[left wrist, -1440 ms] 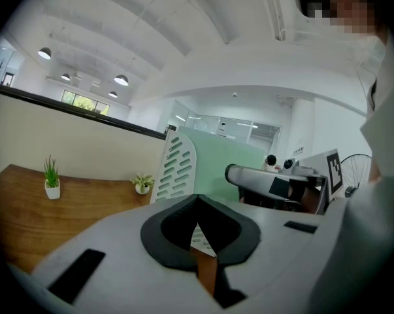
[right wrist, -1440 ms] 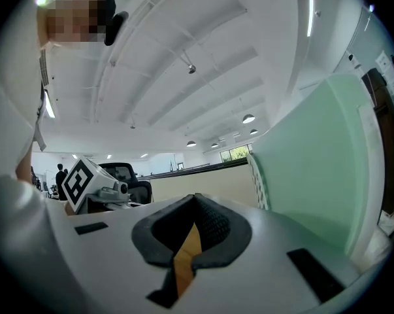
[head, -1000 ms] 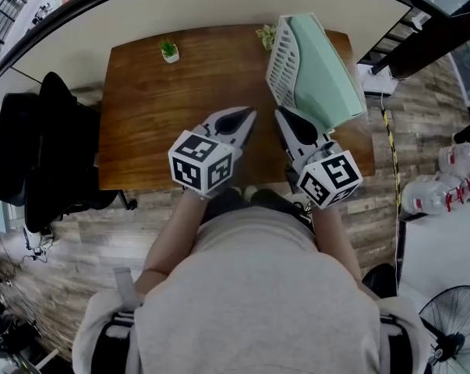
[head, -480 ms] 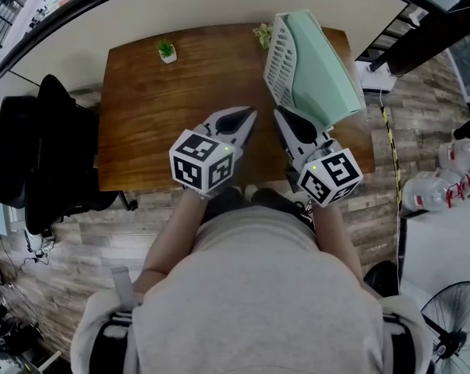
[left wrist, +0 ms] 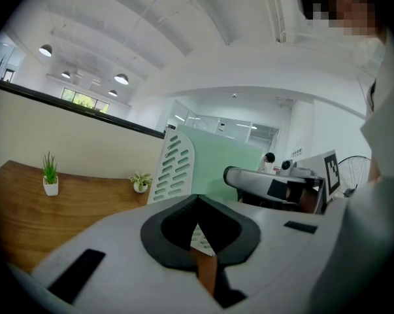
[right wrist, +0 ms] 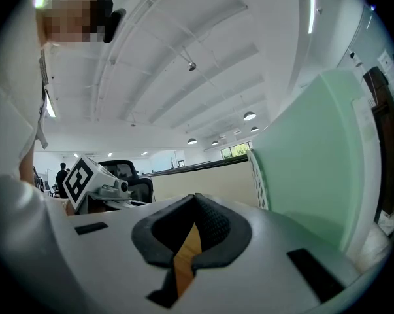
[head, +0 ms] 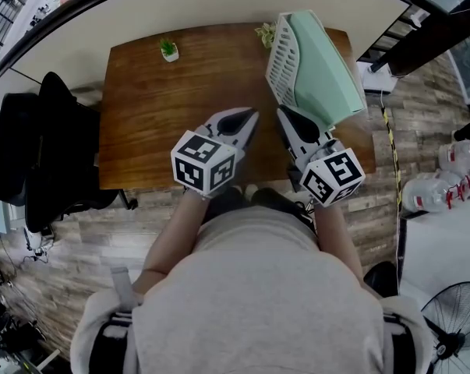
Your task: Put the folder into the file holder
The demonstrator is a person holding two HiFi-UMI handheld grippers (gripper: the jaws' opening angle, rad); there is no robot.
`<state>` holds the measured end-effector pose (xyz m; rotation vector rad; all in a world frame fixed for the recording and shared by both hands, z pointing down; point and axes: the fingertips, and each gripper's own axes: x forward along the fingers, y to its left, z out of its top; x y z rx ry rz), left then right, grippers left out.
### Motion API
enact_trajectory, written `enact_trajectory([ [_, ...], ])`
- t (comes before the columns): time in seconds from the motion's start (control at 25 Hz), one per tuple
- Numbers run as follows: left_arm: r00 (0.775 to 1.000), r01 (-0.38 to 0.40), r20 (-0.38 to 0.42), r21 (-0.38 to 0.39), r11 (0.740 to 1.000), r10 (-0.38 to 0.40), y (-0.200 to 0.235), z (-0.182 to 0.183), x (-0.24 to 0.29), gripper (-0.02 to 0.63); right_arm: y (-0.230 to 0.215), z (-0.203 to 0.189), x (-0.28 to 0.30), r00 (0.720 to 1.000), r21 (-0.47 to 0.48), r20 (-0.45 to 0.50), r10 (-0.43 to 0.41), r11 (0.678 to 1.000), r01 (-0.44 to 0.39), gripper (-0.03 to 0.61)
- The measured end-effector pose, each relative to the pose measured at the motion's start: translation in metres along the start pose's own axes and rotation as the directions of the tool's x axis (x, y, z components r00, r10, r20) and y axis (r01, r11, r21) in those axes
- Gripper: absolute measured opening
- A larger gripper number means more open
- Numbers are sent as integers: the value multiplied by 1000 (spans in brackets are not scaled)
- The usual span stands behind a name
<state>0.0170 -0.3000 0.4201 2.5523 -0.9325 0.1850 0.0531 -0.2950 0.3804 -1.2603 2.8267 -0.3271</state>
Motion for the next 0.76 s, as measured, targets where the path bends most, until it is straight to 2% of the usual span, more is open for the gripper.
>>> enact_trajectory([
  [0.76,1000,1,2,-4,1000,-1,6,1,0,11,0,-2,4,1000,-6,-18,12,1000,-12,9],
])
